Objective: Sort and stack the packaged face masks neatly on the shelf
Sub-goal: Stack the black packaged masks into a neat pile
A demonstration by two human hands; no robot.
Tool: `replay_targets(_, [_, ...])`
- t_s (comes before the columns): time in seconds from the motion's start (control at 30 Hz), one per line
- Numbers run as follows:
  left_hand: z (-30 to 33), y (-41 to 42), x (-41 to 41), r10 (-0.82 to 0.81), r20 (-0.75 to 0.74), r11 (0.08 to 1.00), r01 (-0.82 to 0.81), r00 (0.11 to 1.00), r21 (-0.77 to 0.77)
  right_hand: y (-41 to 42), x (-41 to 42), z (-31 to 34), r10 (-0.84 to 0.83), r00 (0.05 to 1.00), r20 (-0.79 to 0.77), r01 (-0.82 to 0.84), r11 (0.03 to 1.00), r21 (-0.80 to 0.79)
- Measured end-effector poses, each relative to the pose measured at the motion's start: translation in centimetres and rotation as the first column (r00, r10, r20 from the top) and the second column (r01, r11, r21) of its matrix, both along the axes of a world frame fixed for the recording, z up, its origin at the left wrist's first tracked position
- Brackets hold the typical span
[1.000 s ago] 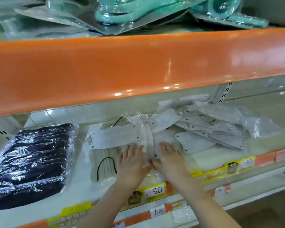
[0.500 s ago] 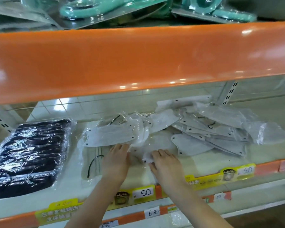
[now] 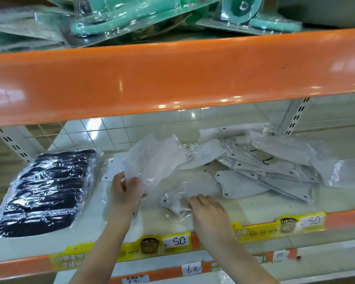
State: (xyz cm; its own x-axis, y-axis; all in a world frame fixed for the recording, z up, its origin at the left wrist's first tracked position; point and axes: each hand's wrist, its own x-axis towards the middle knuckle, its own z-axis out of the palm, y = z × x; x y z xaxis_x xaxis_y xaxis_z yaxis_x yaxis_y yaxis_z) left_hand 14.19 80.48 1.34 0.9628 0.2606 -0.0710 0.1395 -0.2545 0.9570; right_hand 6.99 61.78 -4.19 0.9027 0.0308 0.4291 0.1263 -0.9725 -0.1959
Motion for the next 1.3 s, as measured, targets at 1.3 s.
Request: replay_targets(1.3, [-3.8, -17.2, 1.9, -0.676, -0.091, 0.406, 0.473, 0.731, 0.781, -17.0, 4.7, 5.3, -0.418, 0.873, -0.253, 0.357, 0.899, -0.252])
